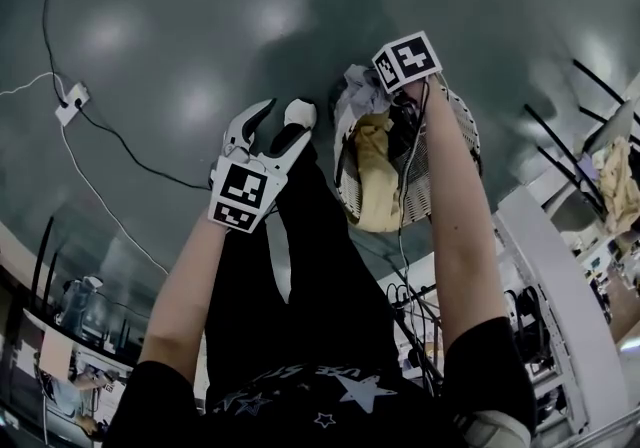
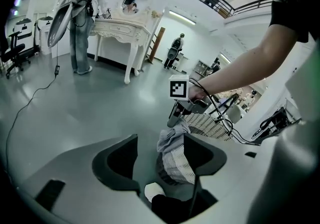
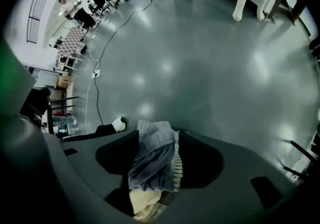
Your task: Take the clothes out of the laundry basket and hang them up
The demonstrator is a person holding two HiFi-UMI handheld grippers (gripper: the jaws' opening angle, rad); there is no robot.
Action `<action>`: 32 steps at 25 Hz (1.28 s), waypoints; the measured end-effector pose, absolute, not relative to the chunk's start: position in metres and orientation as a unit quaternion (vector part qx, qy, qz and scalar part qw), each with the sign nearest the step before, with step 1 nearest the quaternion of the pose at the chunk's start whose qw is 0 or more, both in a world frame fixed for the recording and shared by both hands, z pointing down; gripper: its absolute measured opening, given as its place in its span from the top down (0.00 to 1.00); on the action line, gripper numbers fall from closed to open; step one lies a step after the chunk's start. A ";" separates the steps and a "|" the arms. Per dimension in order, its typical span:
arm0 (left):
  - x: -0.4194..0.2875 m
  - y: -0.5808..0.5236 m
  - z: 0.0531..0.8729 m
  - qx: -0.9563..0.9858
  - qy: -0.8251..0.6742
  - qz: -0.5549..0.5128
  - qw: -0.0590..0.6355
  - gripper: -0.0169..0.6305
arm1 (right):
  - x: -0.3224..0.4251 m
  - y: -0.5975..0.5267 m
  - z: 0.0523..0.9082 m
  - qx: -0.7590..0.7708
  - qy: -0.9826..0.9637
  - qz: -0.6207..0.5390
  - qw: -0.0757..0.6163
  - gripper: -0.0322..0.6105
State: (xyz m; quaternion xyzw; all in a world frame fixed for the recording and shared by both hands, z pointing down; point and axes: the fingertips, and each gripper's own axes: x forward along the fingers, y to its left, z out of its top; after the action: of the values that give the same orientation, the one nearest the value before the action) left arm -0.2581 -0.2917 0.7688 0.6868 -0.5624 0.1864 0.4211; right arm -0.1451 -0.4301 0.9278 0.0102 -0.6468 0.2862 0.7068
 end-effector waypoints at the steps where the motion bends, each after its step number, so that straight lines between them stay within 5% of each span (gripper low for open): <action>1: -0.258 -0.291 0.770 0.686 -0.562 0.187 0.422 0.50 | -0.144 -0.431 0.929 0.012 -0.643 0.278 0.713 0.58; 5: -0.259 -0.288 0.773 0.686 -0.560 0.190 0.425 0.50 | -0.146 -0.434 0.928 0.031 -0.646 0.265 0.715 0.81; 9: -0.259 -0.288 0.770 0.691 -0.554 0.191 0.424 0.50 | -0.149 -0.439 0.917 0.050 -0.666 0.264 0.696 0.89; 32: -0.258 -0.276 0.700 0.769 -0.473 0.231 0.363 0.50 | -0.159 -0.429 0.751 0.185 -0.790 0.254 0.526 0.91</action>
State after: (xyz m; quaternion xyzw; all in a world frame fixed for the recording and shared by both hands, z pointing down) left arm -0.2575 -0.2760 0.7003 0.7689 -0.4727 0.2312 0.3632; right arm -0.1591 -0.4287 0.7505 0.1848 -0.7902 0.2545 0.5260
